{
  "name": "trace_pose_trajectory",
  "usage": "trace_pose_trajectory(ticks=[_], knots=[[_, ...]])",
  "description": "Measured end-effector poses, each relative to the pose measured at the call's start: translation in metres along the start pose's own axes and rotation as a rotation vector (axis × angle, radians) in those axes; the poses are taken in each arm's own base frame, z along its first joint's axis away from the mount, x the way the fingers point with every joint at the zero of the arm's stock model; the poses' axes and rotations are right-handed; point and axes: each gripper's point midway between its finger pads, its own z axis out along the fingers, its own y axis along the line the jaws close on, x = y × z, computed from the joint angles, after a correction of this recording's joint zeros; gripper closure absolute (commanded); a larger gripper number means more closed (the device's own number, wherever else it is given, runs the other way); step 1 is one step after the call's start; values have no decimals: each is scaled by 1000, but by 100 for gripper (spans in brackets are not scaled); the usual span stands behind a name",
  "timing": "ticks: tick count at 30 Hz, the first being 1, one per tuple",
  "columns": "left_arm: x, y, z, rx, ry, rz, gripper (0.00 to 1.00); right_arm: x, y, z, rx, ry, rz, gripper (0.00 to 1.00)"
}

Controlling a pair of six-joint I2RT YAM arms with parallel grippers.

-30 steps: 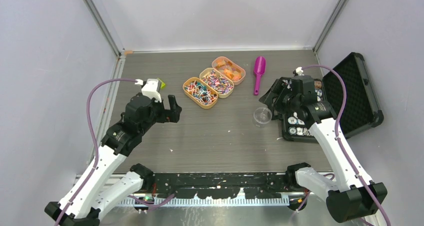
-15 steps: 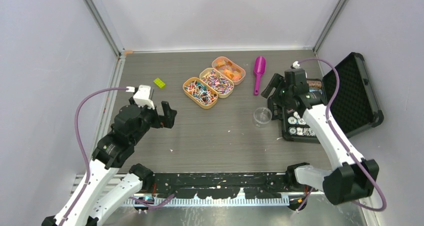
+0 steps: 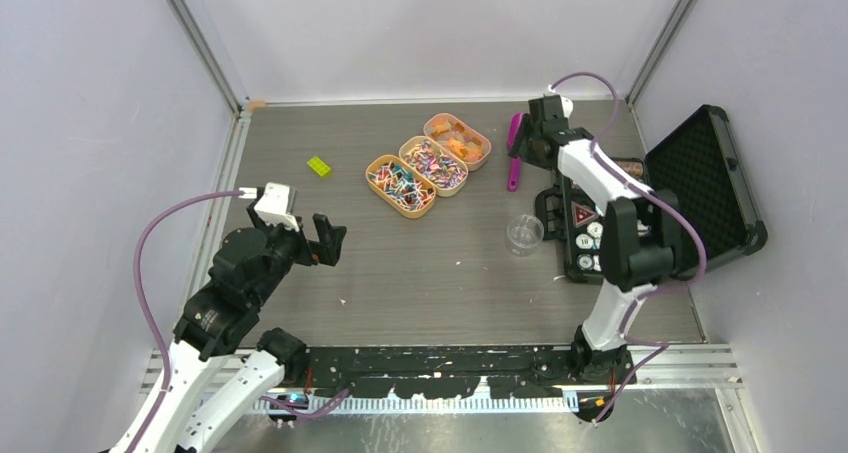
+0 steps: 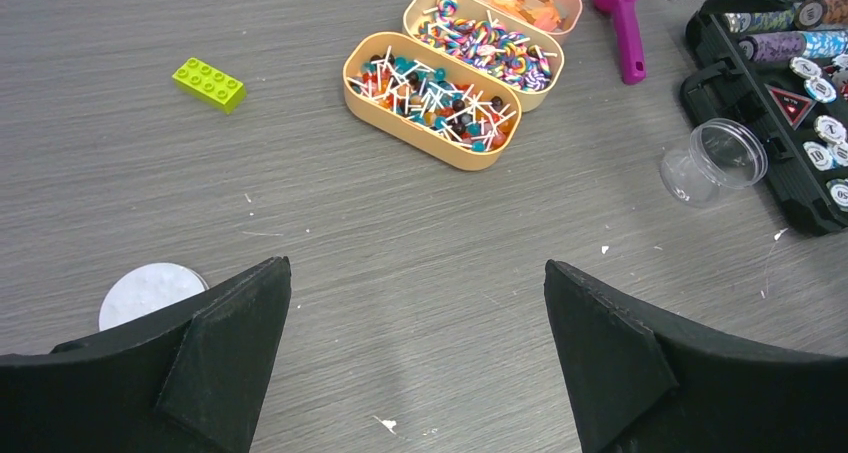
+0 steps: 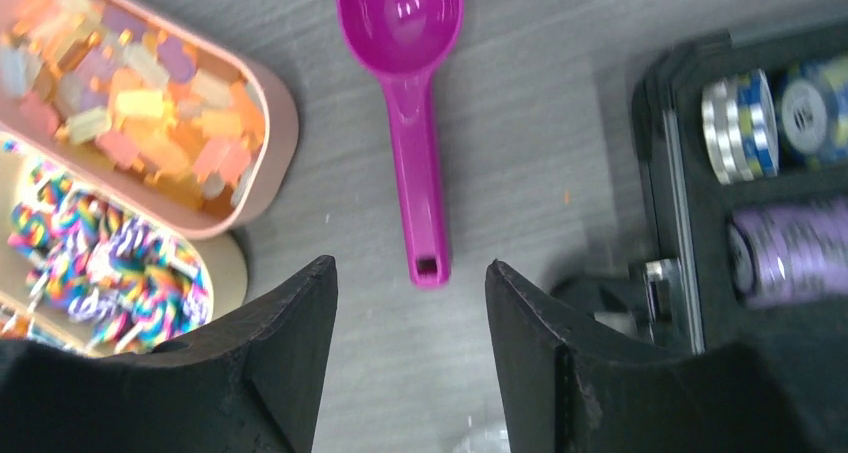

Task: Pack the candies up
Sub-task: Pick up the spatula from the center of the board.

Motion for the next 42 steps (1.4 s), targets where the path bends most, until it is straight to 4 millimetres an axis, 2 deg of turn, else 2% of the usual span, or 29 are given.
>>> trace_pose_trajectory(ticks=[4, 7, 14, 22, 26, 30, 34, 36, 40, 42], knots=[[0, 0, 0, -1, 1, 8, 0, -9, 5, 39, 43, -10, -32, 40], [0, 1, 0, -4, 1, 9, 1, -4, 4, 62, 69, 3, -48, 40], [0, 2, 0, -8, -1, 12, 1, 8, 1, 89, 116, 28, -93, 41], [-1, 3, 0, -13, -4, 15, 2, 20, 2, 101, 134, 49, -132, 44], [-1, 4, 0, -18, -5, 16, 2, 27, -1, 107, 141, 67, -152, 49], [-1, 5, 0, -22, -6, 20, 2, 30, -3, 109, 143, 75, -171, 73], [-1, 6, 0, -29, -7, 28, 3, 29, -3, 109, 142, 75, -189, 86], [-1, 7, 0, -29, -7, 30, 3, 28, -3, 107, 142, 76, -197, 98], [-1, 7, 0, -33, -8, 32, 3, 21, -4, 87, 141, 80, -213, 99], [-2, 8, -1, -36, -11, 32, 3, 11, -3, 65, 131, 67, -213, 100]])
